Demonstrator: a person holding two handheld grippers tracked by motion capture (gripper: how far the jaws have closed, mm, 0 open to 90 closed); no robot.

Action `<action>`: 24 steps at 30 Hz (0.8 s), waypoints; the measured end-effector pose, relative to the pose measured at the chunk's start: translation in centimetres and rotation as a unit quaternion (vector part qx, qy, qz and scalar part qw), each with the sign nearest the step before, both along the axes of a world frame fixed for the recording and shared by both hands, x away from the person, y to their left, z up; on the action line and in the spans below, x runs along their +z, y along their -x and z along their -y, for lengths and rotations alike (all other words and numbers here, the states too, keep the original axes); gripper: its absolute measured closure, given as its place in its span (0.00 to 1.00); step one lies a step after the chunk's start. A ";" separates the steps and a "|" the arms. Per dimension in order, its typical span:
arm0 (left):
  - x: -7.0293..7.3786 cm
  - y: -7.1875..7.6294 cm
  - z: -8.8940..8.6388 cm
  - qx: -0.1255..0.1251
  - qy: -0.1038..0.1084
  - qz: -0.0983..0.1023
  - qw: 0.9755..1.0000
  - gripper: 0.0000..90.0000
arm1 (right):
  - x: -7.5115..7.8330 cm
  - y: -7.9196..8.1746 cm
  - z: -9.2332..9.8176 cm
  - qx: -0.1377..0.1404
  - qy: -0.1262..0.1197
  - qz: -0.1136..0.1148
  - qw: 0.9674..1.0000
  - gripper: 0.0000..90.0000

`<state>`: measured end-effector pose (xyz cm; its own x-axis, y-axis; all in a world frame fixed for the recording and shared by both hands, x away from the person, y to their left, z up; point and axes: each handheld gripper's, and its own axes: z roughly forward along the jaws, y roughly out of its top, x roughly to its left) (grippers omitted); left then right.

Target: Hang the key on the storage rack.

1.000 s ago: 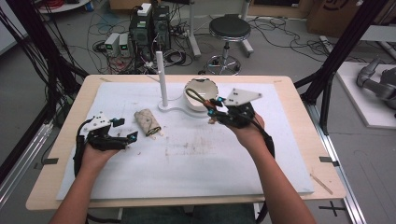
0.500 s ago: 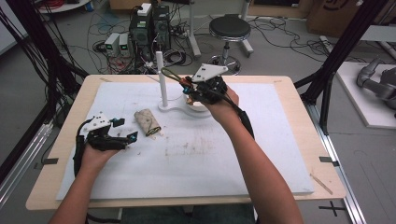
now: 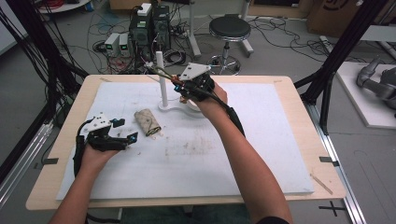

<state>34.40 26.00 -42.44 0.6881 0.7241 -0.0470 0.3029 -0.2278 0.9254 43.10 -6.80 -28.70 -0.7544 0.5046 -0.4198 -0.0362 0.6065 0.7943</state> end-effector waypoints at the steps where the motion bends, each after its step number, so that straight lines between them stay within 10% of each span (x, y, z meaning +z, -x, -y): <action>1: 0.0 0.0 0.0 0.000 0.000 0.000 1.000 0.19 | 0.0 0.0 0.0 0.000 0.000 0.000 1.000 0.79; 15: 0.0 0.0 -0.1 0.003 0.001 0.001 1.000 0.19 | -1.7 -1.7 -1.2 -0.027 0.030 -0.008 0.999 0.75; 16: 0.0 0.0 -0.1 0.003 0.000 0.000 1.000 0.19 | -1.8 -1.7 -1.2 -0.034 0.025 -0.003 0.999 0.55; 24: 0.1 0.1 -0.1 0.001 -0.001 0.003 1.000 0.19 | -1.3 -0.3 0.5 -0.044 -0.009 -0.021 0.999 0.37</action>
